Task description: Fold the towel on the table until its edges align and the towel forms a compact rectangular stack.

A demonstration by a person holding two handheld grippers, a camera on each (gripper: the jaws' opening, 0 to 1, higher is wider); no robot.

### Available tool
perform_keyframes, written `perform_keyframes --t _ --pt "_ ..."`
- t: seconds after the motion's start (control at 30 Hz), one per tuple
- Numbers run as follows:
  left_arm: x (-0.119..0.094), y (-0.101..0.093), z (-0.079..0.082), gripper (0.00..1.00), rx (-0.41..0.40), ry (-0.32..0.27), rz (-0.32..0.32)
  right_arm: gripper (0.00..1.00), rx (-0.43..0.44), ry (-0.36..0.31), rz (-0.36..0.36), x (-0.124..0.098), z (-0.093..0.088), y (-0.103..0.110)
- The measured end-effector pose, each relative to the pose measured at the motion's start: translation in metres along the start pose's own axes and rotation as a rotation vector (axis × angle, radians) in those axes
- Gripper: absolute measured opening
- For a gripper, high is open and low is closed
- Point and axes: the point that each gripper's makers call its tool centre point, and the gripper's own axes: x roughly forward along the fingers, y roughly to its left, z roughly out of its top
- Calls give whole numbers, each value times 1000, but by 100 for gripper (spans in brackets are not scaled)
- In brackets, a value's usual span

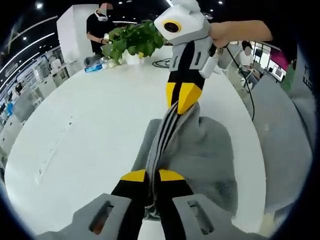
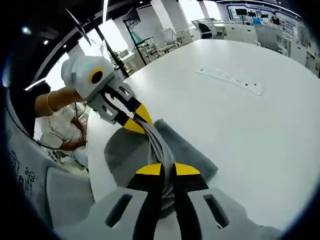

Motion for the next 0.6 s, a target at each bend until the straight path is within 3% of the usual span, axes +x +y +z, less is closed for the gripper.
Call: perform_keyframes --t 0.13,0.17,0.33,0.6 --pt "4 7 -7 15 -23 7 31 6 43 -32 -23 2 2 -6" --pt "4 10 -8 16 -51 -2 41 6 50 -66 -40 1 7 -9" --pt "4 13 -11 15 -64 -1 49 5 51 -106 -84 -9 10 -20" --pt "-5 31 -16 14 -123 -13 98 20 132 -151 -79 -18 7 -28"
